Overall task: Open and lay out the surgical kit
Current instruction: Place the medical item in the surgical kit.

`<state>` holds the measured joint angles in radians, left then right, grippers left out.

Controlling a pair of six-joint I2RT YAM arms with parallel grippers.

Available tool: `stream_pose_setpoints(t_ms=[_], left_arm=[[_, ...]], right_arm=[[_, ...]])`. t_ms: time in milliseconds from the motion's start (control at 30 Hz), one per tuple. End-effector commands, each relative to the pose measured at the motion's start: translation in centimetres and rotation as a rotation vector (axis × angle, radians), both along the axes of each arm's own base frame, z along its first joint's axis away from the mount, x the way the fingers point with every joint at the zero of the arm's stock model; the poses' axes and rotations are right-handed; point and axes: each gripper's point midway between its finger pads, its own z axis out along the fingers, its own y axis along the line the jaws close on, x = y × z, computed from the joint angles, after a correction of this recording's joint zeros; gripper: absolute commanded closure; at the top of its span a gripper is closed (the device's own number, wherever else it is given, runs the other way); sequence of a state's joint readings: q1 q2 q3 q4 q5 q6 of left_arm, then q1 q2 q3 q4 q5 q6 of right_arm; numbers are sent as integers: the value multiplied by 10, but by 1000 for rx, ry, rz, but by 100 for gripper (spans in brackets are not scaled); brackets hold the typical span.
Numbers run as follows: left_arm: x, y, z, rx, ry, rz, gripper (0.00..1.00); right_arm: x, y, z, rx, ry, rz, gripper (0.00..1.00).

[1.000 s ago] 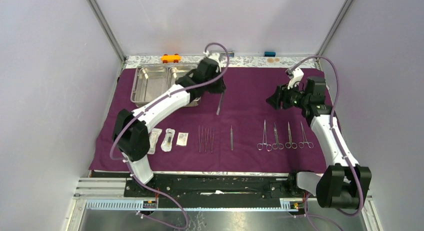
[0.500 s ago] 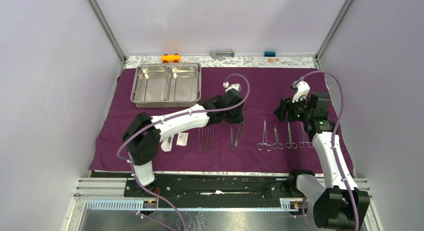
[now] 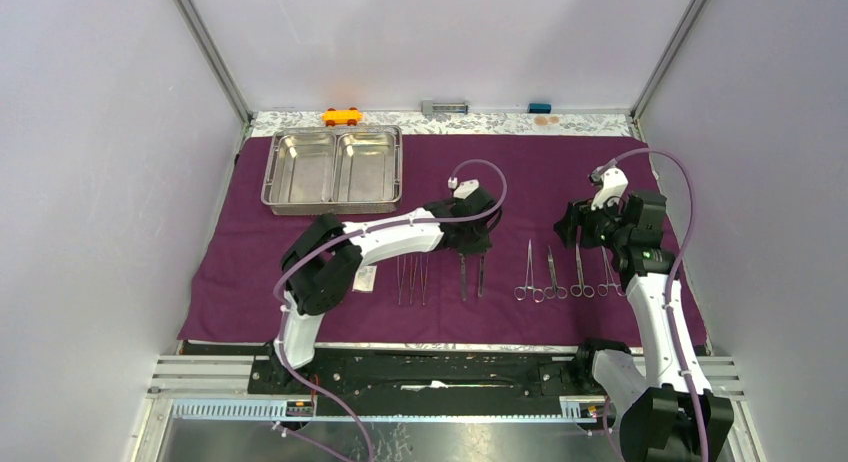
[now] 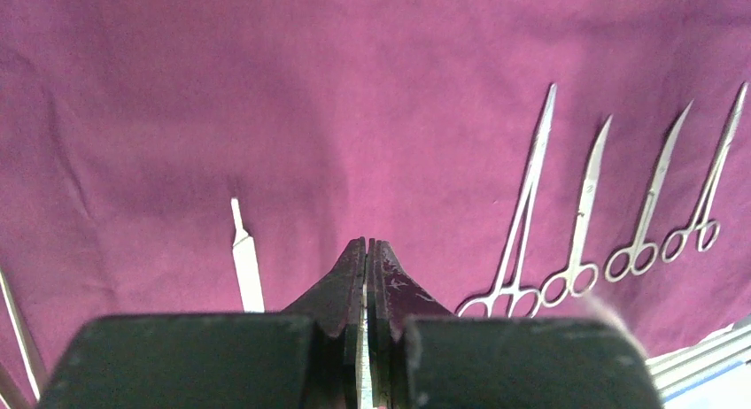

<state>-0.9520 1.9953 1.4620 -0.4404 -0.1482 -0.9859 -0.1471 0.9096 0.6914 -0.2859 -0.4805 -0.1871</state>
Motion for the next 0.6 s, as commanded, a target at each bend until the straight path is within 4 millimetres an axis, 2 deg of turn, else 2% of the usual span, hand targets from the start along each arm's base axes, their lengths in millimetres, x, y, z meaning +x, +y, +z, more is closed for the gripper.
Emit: stream_pose_setpoints(t_ms=[0,167,567], left_arm=[[23,-10,21,-18,-74,57,100],[22,-4,8,18,-62,73,100],[29,4,-3,73,-89,93,100]], right_arm=[[2,3,6,6,-36,32,31],[0,5,6,7,-38,41,31],[-3,8,4,13,-39,67,30]])
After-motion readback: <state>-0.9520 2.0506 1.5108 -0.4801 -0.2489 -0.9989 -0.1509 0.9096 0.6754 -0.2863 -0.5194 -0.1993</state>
